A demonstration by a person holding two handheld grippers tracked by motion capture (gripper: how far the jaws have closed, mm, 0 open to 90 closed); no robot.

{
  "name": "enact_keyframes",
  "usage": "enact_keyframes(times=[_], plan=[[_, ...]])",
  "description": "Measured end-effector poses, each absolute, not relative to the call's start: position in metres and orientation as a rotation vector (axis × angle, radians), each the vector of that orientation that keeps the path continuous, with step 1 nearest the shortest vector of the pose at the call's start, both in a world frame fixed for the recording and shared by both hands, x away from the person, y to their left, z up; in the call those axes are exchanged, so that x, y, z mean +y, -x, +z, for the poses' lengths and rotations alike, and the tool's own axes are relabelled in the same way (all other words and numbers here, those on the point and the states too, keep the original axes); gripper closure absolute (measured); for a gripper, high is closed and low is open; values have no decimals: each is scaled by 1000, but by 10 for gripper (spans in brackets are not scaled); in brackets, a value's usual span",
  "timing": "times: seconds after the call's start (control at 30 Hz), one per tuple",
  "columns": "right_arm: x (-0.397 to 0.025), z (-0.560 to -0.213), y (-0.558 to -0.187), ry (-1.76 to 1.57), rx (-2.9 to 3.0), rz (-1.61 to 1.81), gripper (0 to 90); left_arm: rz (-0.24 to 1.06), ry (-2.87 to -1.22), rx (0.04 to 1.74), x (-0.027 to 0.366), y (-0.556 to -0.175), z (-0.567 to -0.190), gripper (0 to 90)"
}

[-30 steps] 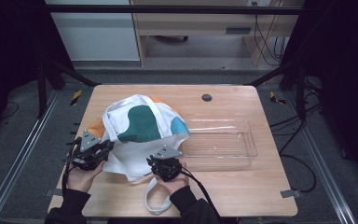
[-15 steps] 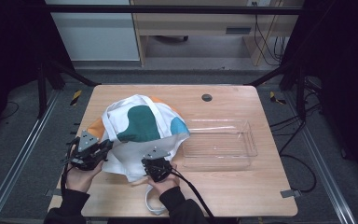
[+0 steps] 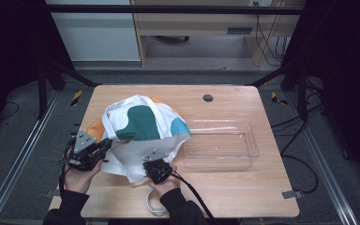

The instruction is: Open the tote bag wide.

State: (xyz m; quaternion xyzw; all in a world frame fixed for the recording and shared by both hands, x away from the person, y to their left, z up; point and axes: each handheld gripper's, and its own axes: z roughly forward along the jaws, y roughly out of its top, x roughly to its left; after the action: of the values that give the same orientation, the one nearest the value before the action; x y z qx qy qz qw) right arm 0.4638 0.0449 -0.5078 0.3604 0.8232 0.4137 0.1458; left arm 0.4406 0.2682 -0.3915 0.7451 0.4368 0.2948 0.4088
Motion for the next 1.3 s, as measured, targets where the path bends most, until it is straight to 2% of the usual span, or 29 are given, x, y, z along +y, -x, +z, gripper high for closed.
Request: enact_keyframes(times=[0.43, 0.93, 1.3], plan=[[45, -508, -463, -1021, 2379, 1175, 900, 759, -1829, 1077, 268, -442, -378, 834], [46, -509, -461, -1004, 2380, 1167, 900, 762, -1654, 1102, 276, -463, -350, 839], [45, -509, -460, -1003, 2372, 1173, 900, 753, -1656, 1112, 278, -464, -358, 834]])
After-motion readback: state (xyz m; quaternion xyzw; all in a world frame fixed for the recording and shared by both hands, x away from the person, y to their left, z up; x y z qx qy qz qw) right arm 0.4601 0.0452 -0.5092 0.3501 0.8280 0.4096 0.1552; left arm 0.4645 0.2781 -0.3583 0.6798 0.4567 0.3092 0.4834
